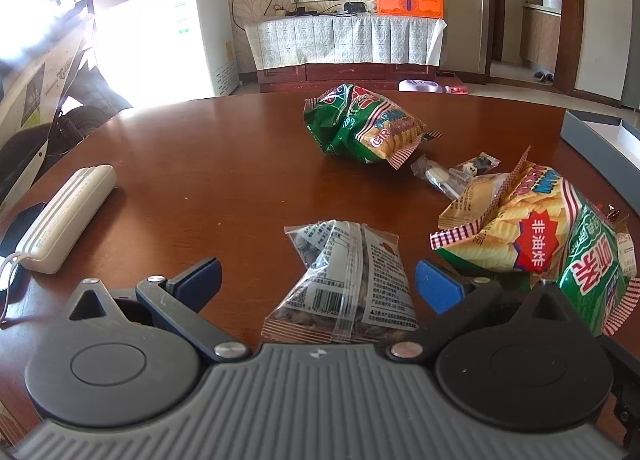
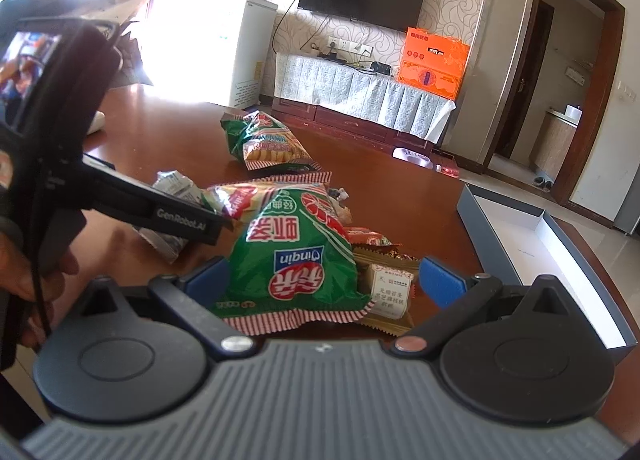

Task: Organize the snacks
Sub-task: 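Grasp the clear peanut packet with the left tool while the right tool grasps the green shrimp-chip bag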

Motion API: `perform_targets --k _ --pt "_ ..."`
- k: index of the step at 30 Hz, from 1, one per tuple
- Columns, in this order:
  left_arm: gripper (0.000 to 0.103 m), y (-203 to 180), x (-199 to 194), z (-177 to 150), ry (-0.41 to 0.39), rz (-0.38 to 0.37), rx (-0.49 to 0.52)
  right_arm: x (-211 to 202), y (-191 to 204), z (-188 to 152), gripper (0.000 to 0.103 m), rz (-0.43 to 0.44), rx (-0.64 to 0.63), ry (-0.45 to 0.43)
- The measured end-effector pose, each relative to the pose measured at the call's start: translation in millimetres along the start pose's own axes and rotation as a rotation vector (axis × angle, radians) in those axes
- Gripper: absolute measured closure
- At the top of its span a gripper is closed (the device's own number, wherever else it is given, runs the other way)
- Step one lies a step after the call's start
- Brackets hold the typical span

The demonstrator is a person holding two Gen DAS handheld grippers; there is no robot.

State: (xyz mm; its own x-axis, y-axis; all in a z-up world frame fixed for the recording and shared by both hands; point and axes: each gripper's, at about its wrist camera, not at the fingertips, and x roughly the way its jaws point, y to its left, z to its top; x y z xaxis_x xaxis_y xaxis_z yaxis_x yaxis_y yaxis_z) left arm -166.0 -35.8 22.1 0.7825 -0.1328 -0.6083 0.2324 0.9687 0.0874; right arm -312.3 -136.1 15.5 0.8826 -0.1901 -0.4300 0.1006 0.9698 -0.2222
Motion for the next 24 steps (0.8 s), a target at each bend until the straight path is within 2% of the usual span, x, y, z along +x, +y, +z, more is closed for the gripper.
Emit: perform_targets --k 6,14,24 --pt "0.0 -4.7 5.3 -1.0 0.004 0.018 0.015 1.1 -4.1 2.4 0.0 0.002 0.011 -0.002" --pt "0.0 -9.6 10.5 -1.8 0.01 -0.008 0.021 10.3 -8.8 5.7 0.0 0.011 0.05 0.006" --pt "0.0 -8.1 20.1 -3.2 0.034 -0.001 0.001 22.9 -1.7 10.6 0.0 0.02 0.035 0.019"
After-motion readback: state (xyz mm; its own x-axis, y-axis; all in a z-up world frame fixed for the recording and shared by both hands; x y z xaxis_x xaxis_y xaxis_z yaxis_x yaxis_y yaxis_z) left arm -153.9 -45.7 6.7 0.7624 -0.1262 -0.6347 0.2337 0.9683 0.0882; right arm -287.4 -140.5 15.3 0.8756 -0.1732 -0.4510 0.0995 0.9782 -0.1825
